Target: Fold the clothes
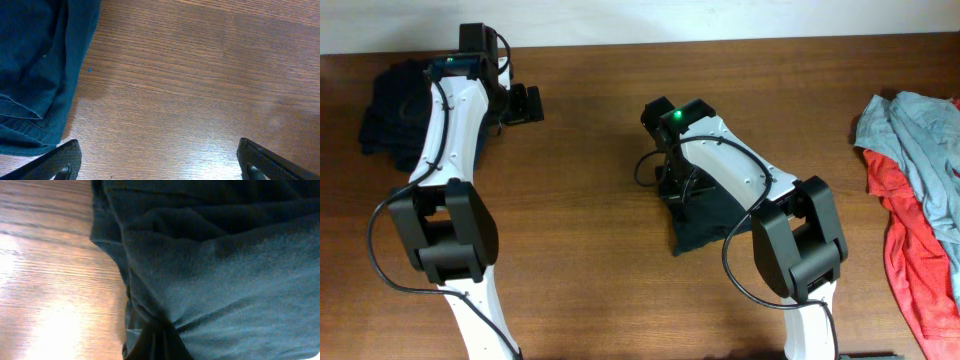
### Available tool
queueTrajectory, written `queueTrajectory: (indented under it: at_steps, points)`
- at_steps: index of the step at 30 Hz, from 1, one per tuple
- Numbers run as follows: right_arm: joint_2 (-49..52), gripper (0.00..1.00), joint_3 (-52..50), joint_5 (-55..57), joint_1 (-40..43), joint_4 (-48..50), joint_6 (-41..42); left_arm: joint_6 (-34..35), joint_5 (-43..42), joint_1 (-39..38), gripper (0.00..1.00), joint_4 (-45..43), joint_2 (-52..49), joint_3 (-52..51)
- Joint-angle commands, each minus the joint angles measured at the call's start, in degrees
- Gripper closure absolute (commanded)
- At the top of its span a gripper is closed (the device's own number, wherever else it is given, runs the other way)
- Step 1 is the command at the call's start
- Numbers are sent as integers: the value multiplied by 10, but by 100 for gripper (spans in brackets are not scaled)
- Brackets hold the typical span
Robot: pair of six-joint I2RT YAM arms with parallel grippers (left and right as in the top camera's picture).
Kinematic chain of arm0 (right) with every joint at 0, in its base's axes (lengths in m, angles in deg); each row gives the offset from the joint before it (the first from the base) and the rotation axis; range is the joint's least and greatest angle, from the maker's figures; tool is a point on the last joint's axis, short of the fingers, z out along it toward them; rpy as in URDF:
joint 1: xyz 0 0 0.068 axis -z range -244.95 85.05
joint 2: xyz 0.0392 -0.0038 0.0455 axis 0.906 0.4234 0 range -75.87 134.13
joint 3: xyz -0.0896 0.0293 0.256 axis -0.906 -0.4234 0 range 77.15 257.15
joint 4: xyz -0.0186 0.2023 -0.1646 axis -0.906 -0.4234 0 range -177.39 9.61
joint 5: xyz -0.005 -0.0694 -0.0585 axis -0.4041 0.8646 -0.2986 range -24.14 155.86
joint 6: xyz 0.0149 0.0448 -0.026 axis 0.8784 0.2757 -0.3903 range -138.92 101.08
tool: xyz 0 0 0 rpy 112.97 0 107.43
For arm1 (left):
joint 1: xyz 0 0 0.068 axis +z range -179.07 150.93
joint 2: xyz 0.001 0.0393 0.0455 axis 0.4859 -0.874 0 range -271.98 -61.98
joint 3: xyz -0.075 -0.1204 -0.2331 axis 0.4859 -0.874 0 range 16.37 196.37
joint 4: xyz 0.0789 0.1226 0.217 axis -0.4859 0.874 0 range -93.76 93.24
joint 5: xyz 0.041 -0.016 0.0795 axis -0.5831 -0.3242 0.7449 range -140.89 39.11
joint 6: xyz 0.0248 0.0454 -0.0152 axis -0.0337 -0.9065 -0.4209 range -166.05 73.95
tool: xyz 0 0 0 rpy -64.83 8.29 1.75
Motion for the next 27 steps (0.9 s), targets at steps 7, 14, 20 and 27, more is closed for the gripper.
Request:
queueTrajectory:
  at_steps: [7, 14, 20, 27]
  points:
    - [-23, 96, 13, -25, -4, 6, 1, 7, -5, 0, 1, 0, 9, 0]
    - [-23, 96, 13, -32, -4, 6, 1, 7, -5, 0, 1, 0, 9, 0]
    - [-23, 96, 13, -33, -14, 8, 1, 7, -5, 0, 1, 0, 9, 0]
    - [-23, 95, 13, -31, -21, 19, 1, 7, -5, 0, 1, 0, 9, 0]
